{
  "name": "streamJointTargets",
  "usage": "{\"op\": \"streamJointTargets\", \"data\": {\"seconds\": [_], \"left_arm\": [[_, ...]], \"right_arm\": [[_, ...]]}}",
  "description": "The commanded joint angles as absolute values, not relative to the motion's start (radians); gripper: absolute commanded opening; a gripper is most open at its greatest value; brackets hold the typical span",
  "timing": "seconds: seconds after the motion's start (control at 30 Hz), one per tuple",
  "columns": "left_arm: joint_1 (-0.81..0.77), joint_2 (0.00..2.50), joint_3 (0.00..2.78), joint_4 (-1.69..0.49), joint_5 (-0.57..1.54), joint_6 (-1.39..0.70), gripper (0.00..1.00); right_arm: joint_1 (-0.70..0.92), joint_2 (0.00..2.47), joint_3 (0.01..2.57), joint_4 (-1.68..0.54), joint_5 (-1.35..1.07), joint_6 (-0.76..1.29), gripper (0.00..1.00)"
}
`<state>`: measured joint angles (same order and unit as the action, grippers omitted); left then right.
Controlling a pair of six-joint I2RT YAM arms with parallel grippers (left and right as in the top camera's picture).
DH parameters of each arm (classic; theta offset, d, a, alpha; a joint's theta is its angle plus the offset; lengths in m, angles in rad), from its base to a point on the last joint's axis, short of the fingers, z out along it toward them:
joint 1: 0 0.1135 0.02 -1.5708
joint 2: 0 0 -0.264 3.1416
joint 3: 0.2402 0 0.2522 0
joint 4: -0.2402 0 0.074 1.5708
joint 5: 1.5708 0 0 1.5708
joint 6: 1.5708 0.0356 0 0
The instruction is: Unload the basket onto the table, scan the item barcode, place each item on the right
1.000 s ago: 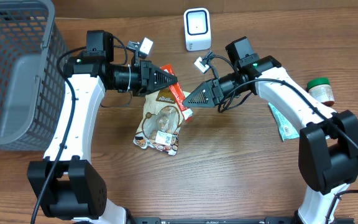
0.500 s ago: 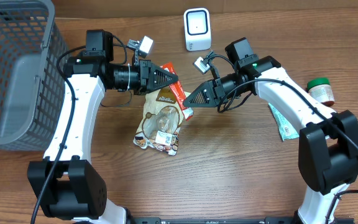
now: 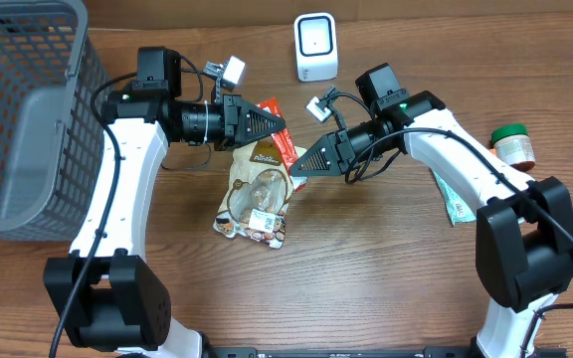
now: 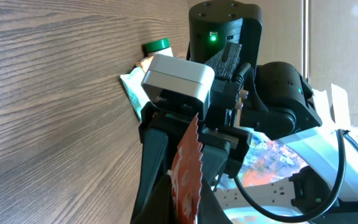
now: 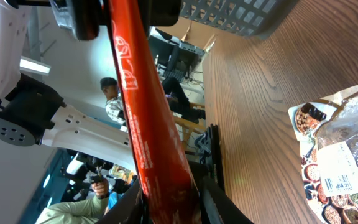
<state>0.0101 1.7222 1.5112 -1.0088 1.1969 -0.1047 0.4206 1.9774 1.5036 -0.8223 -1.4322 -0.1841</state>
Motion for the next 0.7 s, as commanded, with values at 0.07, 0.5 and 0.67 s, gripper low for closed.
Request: {"op": "streamJointTargets", "data": {"seconds": [0.07, 0.5, 0.67], "left_arm": [[0.034, 1.730, 1.506, -1.008, 1.219, -0.113, 0.04], [0.032, 1.730, 1.506, -1.008, 1.175, -0.120, 0.04], [0.032, 1.730, 1.506, -1.009, 1.176, -0.120, 0.04]], "right_arm": [[0.426, 1.952, 1.512, -0.821, -1.433, -0.192, 0.26], [0.427, 1.952, 1.512, -0.820, -1.433, -0.192, 0.24], [0.445, 1.952, 1.512, -0.817, -1.422, -0.193, 0.28]]}}
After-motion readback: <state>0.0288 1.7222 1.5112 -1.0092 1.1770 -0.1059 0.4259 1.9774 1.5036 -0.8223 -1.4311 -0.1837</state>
